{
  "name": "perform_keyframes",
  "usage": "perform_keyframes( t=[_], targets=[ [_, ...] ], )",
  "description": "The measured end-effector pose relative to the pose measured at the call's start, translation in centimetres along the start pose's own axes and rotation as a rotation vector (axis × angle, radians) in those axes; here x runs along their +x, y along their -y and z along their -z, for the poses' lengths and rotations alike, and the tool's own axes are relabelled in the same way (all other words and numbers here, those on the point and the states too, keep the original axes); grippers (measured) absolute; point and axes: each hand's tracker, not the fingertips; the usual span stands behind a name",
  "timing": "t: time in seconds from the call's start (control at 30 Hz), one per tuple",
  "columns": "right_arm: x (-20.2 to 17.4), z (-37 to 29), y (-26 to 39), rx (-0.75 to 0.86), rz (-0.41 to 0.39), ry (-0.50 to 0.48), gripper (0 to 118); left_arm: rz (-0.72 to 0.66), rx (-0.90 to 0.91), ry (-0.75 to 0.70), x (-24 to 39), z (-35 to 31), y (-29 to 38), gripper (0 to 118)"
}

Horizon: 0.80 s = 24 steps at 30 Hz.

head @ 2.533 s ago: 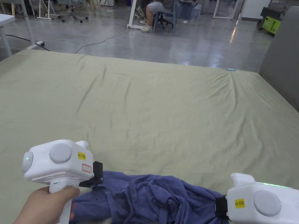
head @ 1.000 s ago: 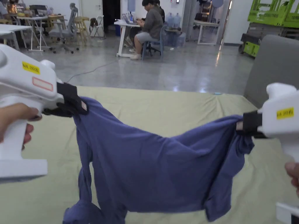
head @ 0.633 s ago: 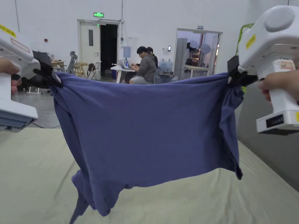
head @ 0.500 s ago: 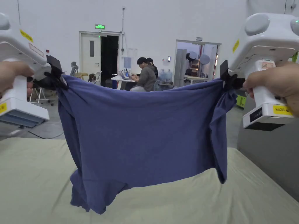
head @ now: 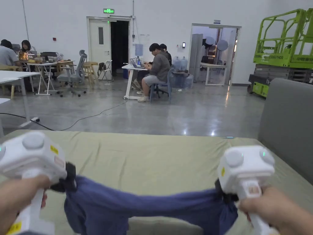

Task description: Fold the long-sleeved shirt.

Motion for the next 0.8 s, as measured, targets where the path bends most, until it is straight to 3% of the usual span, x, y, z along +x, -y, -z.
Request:
perform_keyframes(
  t=[0.07,0.17,0.4,0.5,0.67,0.8],
  targets=[
    [0.1,4.8,4.5,-0.064,0.067,-0.091,5,-0.024,-0.085,-0.01,-2.4,3.3,3.9,0],
    [0.5,9.3,10.8,-0.174,0.116,-0.119,5,-0.116,-0.178,0.037,-6.1,5.2,9.3,0],
    [0.6,4.8,21.4,-0.122,-0.063,-0.138,5,-0.037,-0.205,0.025,-10.1,0.9,18.3,0],
    [0.6,3.2,25.4,-0.159,-0.073,-0.138,5,-0.016,-0.227,0.049,-10.5,-0.7,22.4,0],
    [-1.1,3.0,30.7,-0.216,-0.258,-0.064,5,0.023,-0.286,0.006,-12.5,0.1,27.4,0],
    [-2.1,4.7,32.0,-0.237,-0.277,-0.057,5,-0.03,-0.314,-0.005,-13.8,2.4,29.4,0]
  ],
)
